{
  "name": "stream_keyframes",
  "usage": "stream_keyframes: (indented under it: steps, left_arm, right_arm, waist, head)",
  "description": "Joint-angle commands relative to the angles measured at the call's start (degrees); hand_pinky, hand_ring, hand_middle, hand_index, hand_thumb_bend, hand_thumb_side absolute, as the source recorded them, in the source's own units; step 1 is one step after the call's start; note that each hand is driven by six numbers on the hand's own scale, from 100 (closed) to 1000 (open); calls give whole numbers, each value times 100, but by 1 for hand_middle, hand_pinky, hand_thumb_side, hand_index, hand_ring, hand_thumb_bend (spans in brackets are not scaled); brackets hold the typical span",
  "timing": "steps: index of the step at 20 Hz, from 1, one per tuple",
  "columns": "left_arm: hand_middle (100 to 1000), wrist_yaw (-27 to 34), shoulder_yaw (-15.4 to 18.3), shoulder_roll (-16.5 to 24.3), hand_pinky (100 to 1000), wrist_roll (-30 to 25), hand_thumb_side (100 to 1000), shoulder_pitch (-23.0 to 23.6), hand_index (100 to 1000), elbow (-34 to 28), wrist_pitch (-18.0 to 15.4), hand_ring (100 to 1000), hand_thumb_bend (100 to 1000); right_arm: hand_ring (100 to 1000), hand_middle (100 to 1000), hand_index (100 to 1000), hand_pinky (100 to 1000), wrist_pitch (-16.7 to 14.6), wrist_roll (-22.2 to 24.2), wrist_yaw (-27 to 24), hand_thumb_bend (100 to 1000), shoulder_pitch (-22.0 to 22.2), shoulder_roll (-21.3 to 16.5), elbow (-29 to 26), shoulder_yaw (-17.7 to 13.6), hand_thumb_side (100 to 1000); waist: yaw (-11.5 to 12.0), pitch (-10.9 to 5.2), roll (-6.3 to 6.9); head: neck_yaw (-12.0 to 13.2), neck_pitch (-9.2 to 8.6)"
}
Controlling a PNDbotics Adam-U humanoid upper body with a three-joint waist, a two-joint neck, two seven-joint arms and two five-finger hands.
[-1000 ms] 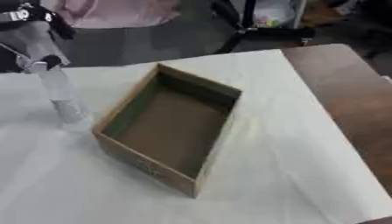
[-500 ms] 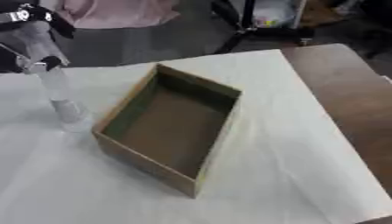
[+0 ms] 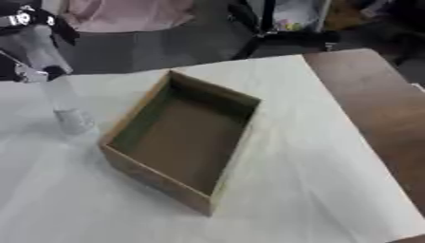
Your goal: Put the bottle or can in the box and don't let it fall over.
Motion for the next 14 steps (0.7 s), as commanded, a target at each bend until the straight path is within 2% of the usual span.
stream_keyframes:
  steps: [1, 8, 14]
  left_arm:
    - [669, -119, -51, 108, 689, -1160, 100, -30, 852, 52, -1173, 744, 248]
    - [607, -164, -28, 102, 643, -1160, 100, -39, 815, 61, -1183, 640, 224]
    - [565, -186, 35, 122, 600, -1160, 100, -41, 775, 15, -1234, 591, 295]
  right_arm:
    - [1000, 770, 905, 805, 7, 5, -38, 100, -64, -135, -68, -68, 460]
    - [1000, 771, 906, 805, 7, 18, -43, 100, -63, -126, -62, -70, 467]
    - [1000, 771, 906, 806, 4, 24, -52, 100, -68, -123, -59, -73, 471]
  waist:
    - [-3, -85, -22]
    - [0, -75, -26]
    - [5, -65, -26]
  head:
    - [-22, -70]
    - [-29, -69]
    - [-42, -70]
